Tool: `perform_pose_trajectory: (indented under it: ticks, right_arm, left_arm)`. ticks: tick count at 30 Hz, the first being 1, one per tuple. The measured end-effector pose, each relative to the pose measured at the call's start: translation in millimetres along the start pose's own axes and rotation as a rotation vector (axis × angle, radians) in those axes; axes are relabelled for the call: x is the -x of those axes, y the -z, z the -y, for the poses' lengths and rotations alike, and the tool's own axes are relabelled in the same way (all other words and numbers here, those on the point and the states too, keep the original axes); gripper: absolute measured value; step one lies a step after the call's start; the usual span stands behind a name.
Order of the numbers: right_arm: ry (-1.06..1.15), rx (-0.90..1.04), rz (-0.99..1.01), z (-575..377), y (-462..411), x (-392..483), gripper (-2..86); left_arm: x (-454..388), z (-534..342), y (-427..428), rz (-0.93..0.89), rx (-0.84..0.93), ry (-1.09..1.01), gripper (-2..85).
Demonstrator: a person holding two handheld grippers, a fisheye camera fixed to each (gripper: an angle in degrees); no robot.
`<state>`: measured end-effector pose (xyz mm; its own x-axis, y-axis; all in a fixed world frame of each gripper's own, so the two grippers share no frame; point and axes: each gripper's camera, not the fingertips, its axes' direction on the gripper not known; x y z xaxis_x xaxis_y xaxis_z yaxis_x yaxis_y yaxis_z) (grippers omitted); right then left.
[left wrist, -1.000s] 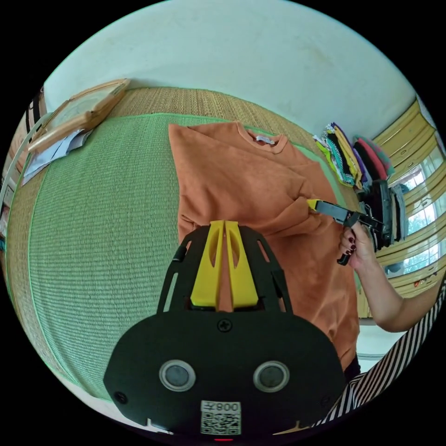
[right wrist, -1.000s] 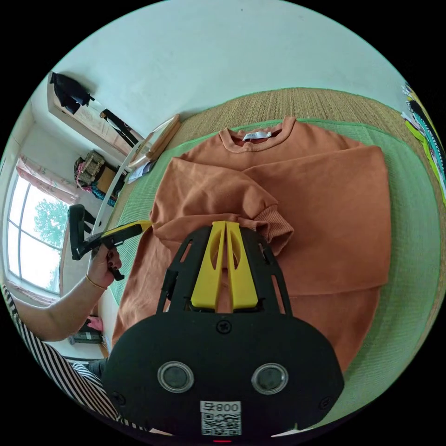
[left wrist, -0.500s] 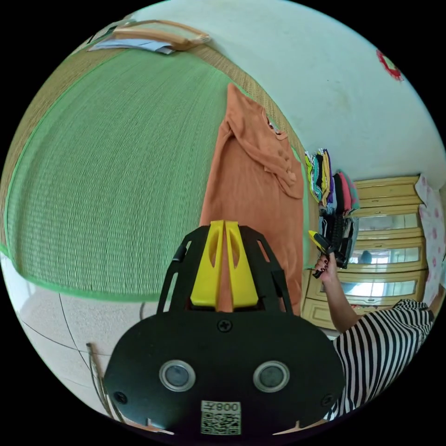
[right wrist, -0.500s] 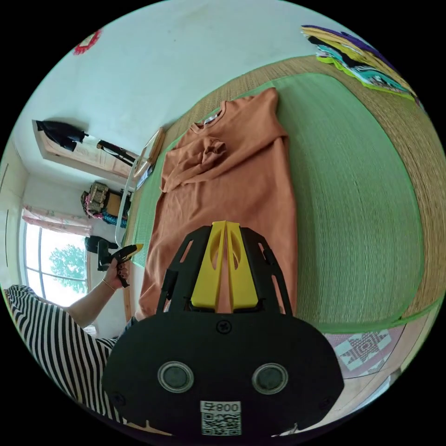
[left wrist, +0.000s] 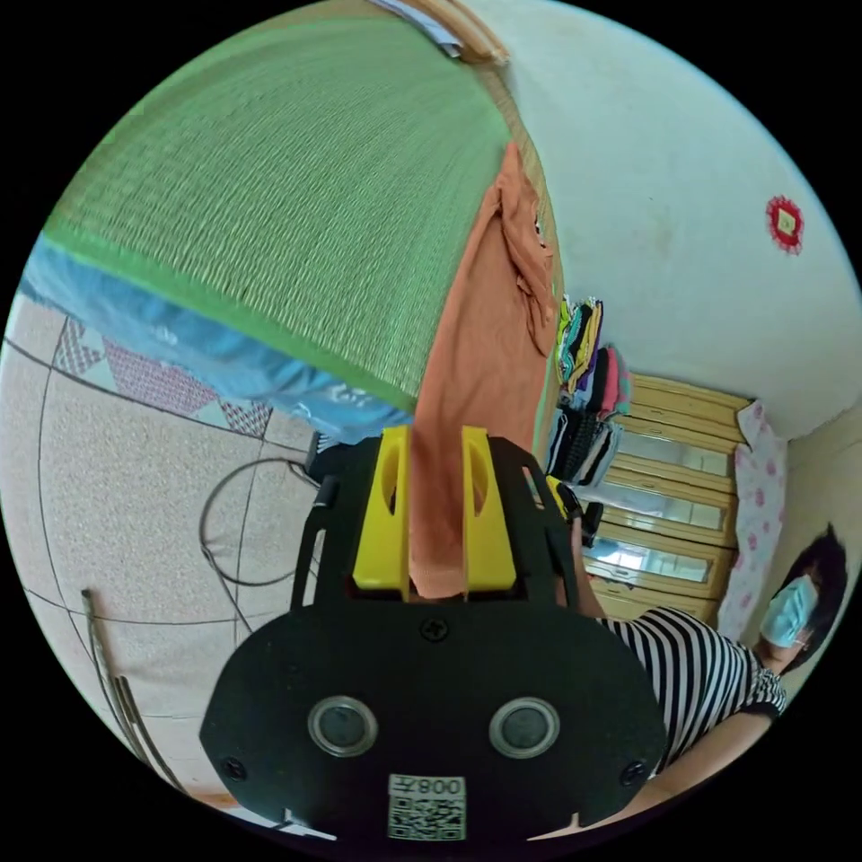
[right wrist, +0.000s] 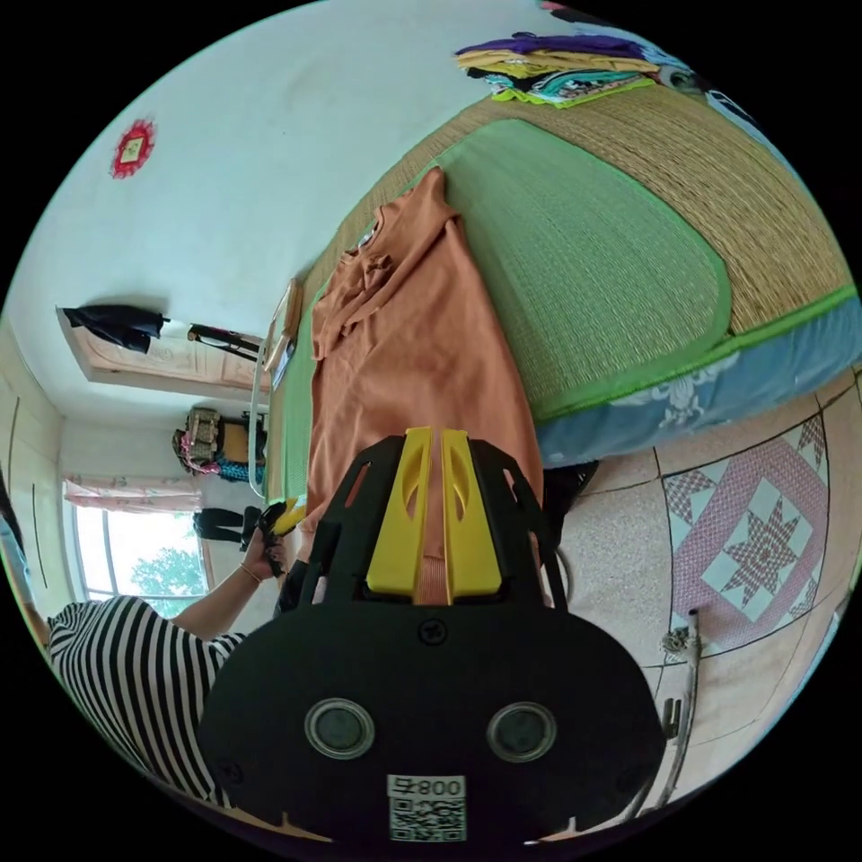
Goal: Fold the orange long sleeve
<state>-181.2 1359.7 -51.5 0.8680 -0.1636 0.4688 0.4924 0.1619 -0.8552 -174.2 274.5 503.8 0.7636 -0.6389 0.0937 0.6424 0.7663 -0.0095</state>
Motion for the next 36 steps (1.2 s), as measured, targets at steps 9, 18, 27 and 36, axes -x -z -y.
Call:
perform_pose_trajectory:
  ticks: [9,18,27,36]
  right_arm:
    - [-0.140,-0.015,0.052,-93,-30,-64,6.2]
    - [-0.255,-0.029,0.140,-179,-66,-124,9.1]
    - [-0.322,-0.057,0.233,-244,-114,-171,11.5]
    - [-0.331,-0.079,0.320,-282,-157,-207,13.1]
  left_arm:
    - [67,-13,-78,-0.112,0.078,0.059,13.1]
    - [106,-11,-162,-0.276,0.123,0.067,13.4]
    - [111,0,-231,-0.344,0.167,0.025,10.2]
    - [110,-2,-264,-0.352,0.134,0.005,7.8]
